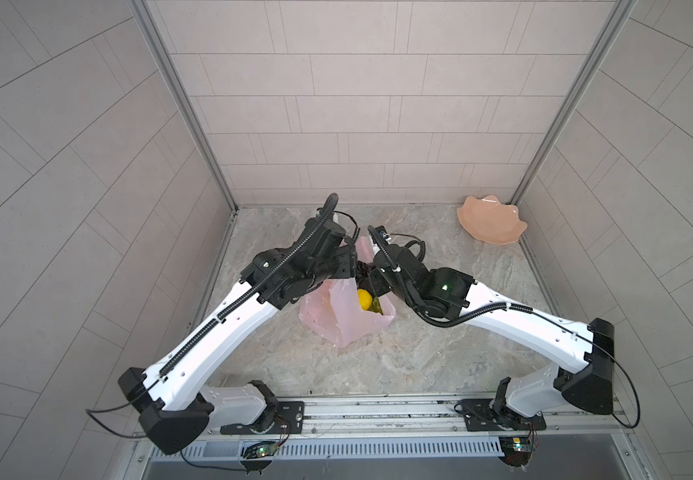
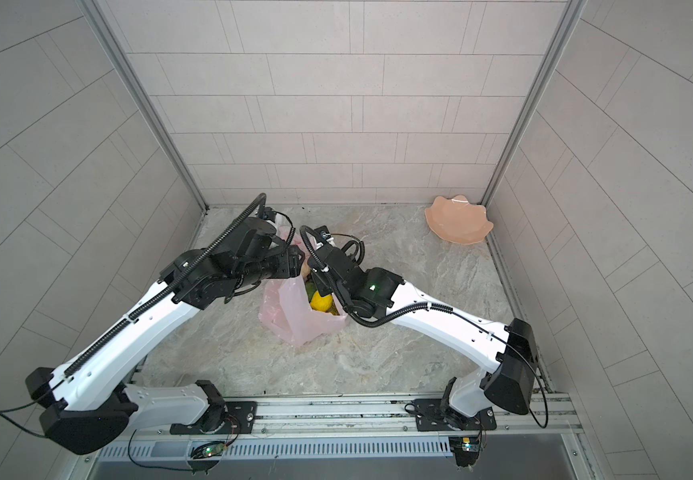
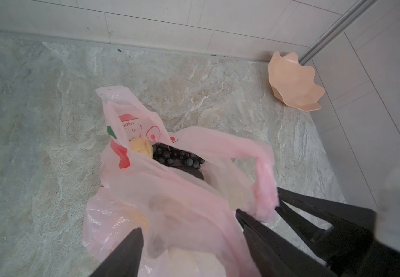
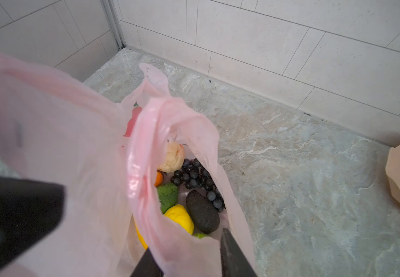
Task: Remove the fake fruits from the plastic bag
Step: 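Grasp the bag's other handle with the right gripper while the left holds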
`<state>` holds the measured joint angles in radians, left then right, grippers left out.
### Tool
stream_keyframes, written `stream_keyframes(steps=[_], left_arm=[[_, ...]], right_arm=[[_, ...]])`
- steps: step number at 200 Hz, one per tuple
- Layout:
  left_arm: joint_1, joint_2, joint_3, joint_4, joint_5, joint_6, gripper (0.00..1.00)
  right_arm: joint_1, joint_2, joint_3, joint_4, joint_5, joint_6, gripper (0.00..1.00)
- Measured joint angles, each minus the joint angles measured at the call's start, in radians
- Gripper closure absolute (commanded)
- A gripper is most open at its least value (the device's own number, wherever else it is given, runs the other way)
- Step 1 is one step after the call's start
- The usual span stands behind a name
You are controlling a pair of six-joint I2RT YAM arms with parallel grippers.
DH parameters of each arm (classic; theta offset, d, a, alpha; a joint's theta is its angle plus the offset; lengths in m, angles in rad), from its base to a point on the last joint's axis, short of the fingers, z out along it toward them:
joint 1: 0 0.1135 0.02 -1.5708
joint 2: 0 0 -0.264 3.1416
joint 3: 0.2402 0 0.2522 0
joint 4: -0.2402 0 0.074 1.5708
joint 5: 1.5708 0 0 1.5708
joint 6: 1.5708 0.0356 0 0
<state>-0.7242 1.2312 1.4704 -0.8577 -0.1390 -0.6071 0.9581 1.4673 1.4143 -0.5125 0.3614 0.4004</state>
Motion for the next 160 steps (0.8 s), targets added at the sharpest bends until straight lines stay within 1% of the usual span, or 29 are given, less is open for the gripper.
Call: stream_keyframes(steps=[8, 18, 22, 31, 36, 49, 62, 77, 89, 105, 121, 134, 145, 160], left_arm=[[0.005, -0.030, -0.037, 0.017, -0.003, -0.003, 0.47], [0.015, -0.057, -0.066, 0.022, -0.008, -0.024, 0.59], [0.021, -0.065, -0.073, 0.021, -0.008, -0.017, 0.61], [0.036, -0.076, -0.080, 0.020, -0.011, -0.036, 0.63], [0.049, -0.079, -0.084, 0.020, -0.008, -0.036, 0.63], [0.089, -0.106, -0.121, 0.037, -0.009, -0.052, 0.67], [0.130, -0.168, -0.211, 0.076, -0.012, -0.072, 0.71], [0.174, -0.278, -0.353, 0.125, -0.013, -0.095, 0.76], [0.214, -0.362, -0.458, 0.159, -0.005, -0.116, 0.77], [0.279, -0.468, -0.602, 0.220, 0.048, -0.149, 0.77], [0.320, -0.526, -0.717, 0.270, 0.094, -0.187, 0.77], [0.325, -0.522, -0.788, 0.292, 0.120, -0.211, 0.77], [0.328, -0.501, -0.832, 0.292, 0.120, -0.227, 0.77], [0.343, -0.440, -0.866, 0.266, 0.114, -0.238, 0.76]], right_arm=[[-0.009, -0.003, -0.004, 0.000, -0.002, 0.008, 0.73], [-0.019, -0.011, -0.014, 0.002, -0.005, 0.015, 0.75], [-0.021, -0.016, -0.018, 0.001, -0.008, 0.022, 0.77], [-0.029, -0.031, -0.032, 0.004, -0.022, 0.029, 0.80], [-0.035, -0.040, -0.040, 0.006, -0.033, 0.039, 0.83], [-0.060, -0.074, -0.070, 0.016, -0.070, 0.061, 0.88], [-0.108, -0.122, -0.115, 0.038, -0.118, 0.085, 0.90], [-0.187, -0.188, -0.190, 0.084, -0.193, 0.122, 0.94], [-0.264, -0.247, -0.274, 0.139, -0.264, 0.165, 0.97], [-0.359, -0.313, -0.408, 0.223, -0.351, 0.235, 0.99], [-0.410, -0.343, -0.540, 0.307, -0.419, 0.304, 1.00], [-0.424, -0.341, -0.629, 0.357, -0.459, 0.352, 1.00], [-0.427, -0.331, -0.694, 0.388, -0.484, 0.388, 1.00], [-0.427, -0.313, -0.745, 0.412, -0.507, 0.422, 1.00]])
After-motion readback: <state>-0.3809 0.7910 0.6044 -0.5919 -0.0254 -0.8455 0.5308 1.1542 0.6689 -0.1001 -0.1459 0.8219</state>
